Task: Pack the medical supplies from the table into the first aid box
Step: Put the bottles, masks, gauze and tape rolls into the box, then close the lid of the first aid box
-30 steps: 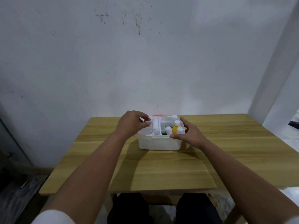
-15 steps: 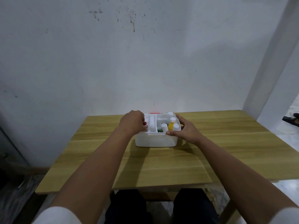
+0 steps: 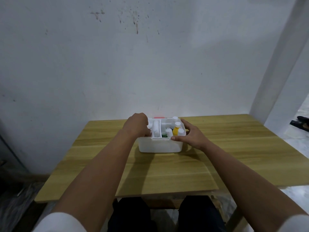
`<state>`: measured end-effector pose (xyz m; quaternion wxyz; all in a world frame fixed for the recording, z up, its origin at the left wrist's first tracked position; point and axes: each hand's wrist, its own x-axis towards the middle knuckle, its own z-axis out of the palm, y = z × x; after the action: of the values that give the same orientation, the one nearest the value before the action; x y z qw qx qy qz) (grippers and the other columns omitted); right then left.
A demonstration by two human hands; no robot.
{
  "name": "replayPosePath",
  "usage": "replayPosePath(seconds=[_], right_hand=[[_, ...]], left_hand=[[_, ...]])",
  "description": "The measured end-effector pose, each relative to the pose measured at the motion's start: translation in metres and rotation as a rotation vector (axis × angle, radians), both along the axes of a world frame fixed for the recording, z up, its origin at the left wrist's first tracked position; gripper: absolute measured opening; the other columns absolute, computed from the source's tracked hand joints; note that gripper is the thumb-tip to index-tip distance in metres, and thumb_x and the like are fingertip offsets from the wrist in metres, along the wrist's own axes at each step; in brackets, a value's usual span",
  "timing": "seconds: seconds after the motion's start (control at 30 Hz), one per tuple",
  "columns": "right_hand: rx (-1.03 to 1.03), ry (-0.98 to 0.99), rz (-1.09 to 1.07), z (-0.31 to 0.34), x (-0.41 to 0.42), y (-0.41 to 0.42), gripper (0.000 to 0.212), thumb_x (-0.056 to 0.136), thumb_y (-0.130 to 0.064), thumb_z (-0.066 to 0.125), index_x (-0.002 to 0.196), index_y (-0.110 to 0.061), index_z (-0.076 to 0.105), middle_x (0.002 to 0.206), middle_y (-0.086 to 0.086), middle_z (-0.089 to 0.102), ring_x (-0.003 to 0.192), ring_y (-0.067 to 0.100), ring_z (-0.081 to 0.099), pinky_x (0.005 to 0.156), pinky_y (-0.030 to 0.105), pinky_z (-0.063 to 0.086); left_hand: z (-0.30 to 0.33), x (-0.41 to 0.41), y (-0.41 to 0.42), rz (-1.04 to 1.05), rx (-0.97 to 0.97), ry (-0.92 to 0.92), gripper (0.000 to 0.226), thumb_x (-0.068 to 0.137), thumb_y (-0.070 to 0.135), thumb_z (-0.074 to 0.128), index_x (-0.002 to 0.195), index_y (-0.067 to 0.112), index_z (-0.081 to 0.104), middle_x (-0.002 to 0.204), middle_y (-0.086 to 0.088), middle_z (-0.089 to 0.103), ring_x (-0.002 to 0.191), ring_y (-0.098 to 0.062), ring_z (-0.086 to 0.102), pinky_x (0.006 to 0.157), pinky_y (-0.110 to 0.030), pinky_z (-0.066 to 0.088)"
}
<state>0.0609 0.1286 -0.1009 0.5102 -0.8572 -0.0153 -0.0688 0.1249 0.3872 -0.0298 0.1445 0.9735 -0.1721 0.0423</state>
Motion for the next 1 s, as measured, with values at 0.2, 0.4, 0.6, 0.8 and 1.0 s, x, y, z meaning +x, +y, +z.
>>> replayPosePath(seconds=[0.2,0.4,0.6,0.8,1.0], right_hand=[[0.133,0.019,-0.142,0.011,0.009,0.002,0.117,0.067,-0.094,0.058,0.156,-0.020,0.046,0.151,0.007,0.056,0.136,0.025,0.054,0.113,0.046,0.046],[0.294,0.264,-0.318,0.028,0.052,0.001,0.086,0.092,-0.082,0.041,0.147,-0.019,0.056,0.136,0.007,0.068,0.115,0.025,0.064,0.111,0.053,0.045],[0.341,0.448,-0.359,0.027,0.089,-0.003,0.084,0.089,-0.079,0.049,0.135,-0.010,0.063,0.134,0.008,0.066,0.123,0.032,0.061,0.111,0.051,0.046],[0.416,0.374,-0.398,0.034,0.095,-0.002,0.075,0.089,-0.075,0.056,0.127,-0.011,0.067,0.118,0.004,0.072,0.108,0.029,0.066,0.106,0.052,0.049],[0.455,0.197,-0.435,0.065,0.084,0.009,0.058,0.090,-0.067,0.062,0.113,-0.015,0.072,0.113,-0.005,0.076,0.094,0.017,0.071,0.087,0.041,0.050]], left_hand=[[0.000,0.010,0.017,0.185,-0.424,-0.134,0.019,0.086,0.027,0.063,0.092,0.016,0.078,0.091,0.004,0.075,0.086,-0.018,0.068,0.077,-0.035,0.057],[-0.028,0.053,0.018,0.392,-0.674,0.265,0.050,0.096,0.045,0.061,0.101,-0.003,0.073,0.098,-0.017,0.074,0.087,-0.034,0.071,0.075,-0.041,0.057],[-0.037,0.079,0.000,0.420,-0.897,0.607,0.081,0.090,0.069,0.059,0.140,0.005,0.054,0.127,-0.014,0.063,0.099,-0.032,0.065,0.089,-0.042,0.054],[-0.024,0.083,0.000,0.414,-0.932,0.591,0.081,0.085,0.081,0.051,0.118,0.008,0.065,0.118,-0.011,0.070,0.095,-0.029,0.066,0.093,-0.046,0.055],[0.005,0.065,0.001,0.358,-0.973,0.567,0.098,0.079,0.089,0.046,0.136,0.011,0.057,0.129,-0.010,0.065,0.112,-0.031,0.062,0.104,-0.051,0.048]])
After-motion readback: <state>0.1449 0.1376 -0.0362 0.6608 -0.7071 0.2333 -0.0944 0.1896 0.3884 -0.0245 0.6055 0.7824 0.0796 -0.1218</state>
